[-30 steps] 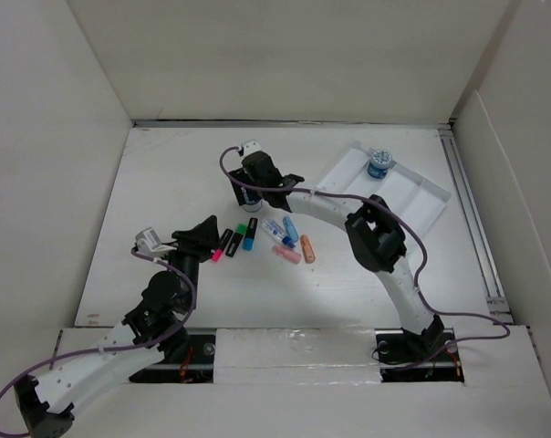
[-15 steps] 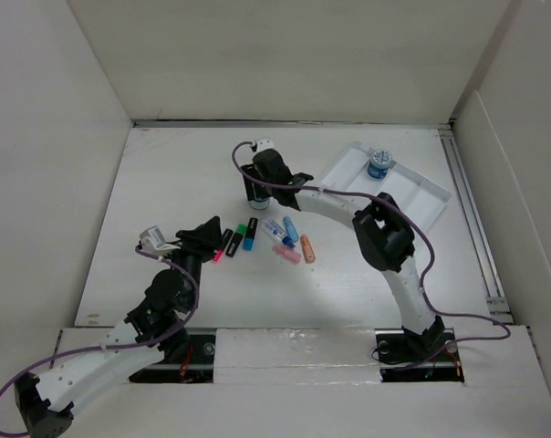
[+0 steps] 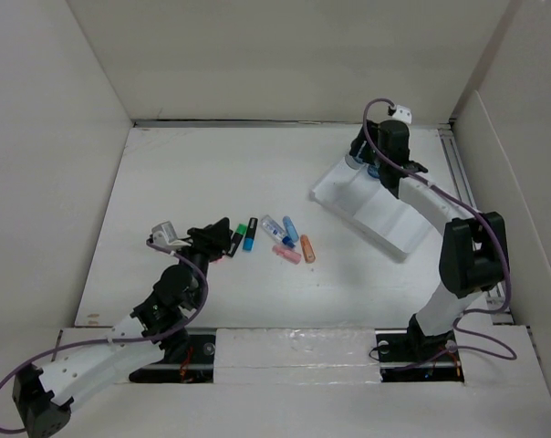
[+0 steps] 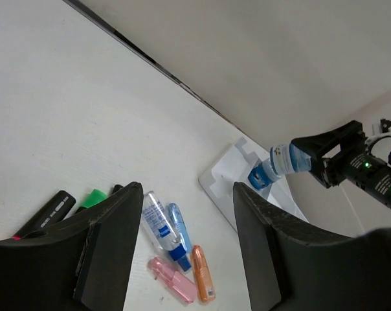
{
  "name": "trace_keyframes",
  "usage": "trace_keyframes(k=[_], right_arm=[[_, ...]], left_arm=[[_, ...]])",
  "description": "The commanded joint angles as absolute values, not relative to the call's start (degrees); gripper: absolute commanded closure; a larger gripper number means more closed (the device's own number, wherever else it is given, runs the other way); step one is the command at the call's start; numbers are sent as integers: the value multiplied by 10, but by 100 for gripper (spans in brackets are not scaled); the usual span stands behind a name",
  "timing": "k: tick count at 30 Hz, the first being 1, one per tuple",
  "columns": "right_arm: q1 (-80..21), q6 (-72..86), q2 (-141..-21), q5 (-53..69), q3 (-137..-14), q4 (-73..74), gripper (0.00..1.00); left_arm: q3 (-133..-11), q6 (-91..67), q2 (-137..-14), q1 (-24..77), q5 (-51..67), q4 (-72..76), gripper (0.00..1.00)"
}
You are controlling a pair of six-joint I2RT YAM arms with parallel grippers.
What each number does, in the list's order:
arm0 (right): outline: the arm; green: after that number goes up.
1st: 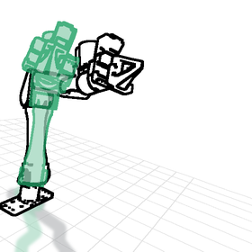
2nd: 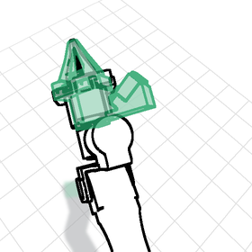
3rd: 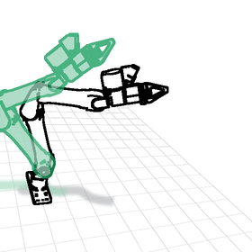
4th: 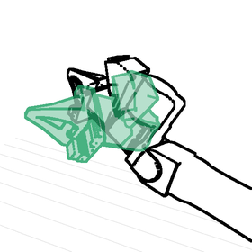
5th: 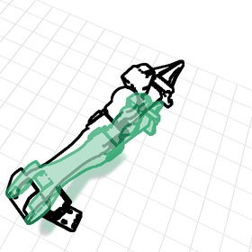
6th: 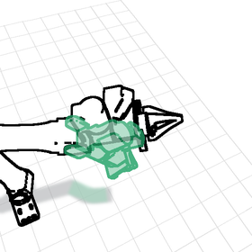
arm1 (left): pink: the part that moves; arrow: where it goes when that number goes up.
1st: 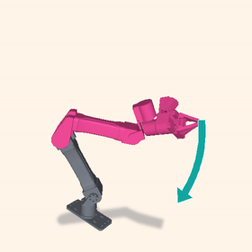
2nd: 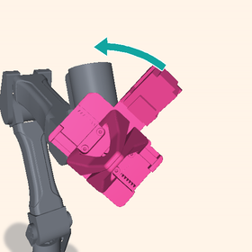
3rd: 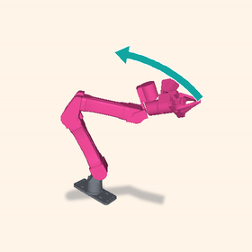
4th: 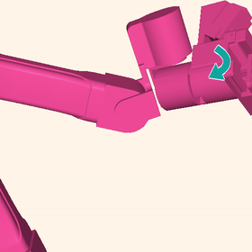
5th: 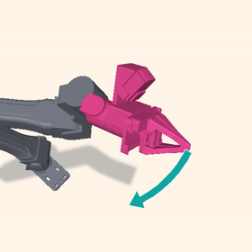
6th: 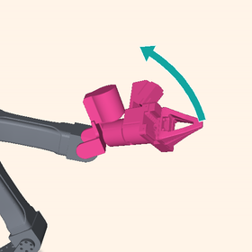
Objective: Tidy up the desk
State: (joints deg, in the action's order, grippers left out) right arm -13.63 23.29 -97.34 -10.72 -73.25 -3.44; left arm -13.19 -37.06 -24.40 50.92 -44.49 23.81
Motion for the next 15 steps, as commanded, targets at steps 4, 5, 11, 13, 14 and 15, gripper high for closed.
trace_keyframes(k=[4, 5, 11, 13, 14, 15], right_arm=[[-94, 250, -952, -77, -699, -39, 62], [-94, 249, -953, -66, -700, -33, 62], [-88, 252, -960, -72, -681, -27, 61], [-88, 252, -973, -69, -684, -25, 61], [-88, 251, -982, -68, -691, -15, 60], [-88, 250, -982, -68, -694, -10, 60]], left_arm=[[-148, -353, -282, 508, -439, 278, 46], [-153, -354, -286, 508, -437, 267, 46], [-155, -345, -303, 508, -432, 276, 46], [-162, -347, -306, 508, -429, 269, 46], [-156, -345, -308, 508, -424, 277, 46], [-156, -343, -308, 508, -422, 285, 46]])
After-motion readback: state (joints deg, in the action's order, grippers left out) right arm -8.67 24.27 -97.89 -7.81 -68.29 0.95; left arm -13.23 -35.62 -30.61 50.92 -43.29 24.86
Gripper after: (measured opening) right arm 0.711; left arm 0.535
